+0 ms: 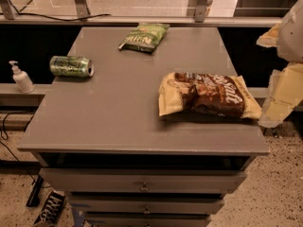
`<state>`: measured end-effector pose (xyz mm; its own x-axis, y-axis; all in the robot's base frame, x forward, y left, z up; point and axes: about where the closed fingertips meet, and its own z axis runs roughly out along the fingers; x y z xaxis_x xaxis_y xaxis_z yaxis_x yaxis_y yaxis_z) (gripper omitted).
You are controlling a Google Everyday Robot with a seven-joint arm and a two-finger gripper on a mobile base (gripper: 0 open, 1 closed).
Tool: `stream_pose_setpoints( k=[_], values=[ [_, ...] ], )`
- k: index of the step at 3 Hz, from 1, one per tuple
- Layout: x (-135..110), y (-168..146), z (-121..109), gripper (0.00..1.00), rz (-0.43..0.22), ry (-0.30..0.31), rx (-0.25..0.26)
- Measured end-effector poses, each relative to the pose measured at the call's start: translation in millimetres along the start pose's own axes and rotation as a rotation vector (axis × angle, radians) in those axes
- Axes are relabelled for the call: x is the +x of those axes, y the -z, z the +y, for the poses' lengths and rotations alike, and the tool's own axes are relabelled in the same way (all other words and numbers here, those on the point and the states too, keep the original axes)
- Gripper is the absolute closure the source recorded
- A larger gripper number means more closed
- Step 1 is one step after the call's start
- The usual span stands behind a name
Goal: Move green jalapeno chip bag near brown chip bag
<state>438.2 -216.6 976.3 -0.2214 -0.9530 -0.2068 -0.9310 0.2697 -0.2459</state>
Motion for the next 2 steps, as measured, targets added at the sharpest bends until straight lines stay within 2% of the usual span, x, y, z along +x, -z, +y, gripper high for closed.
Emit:
stream_pose_setpoints(
  k=[1, 2],
  values=[
    [-0.1, 0.0, -0.1, 0.00, 0.000, 0.000, 0.000],
    [-15.4, -4.3, -21.4, 0.00, -0.076, -0.004, 0.034]
  ],
)
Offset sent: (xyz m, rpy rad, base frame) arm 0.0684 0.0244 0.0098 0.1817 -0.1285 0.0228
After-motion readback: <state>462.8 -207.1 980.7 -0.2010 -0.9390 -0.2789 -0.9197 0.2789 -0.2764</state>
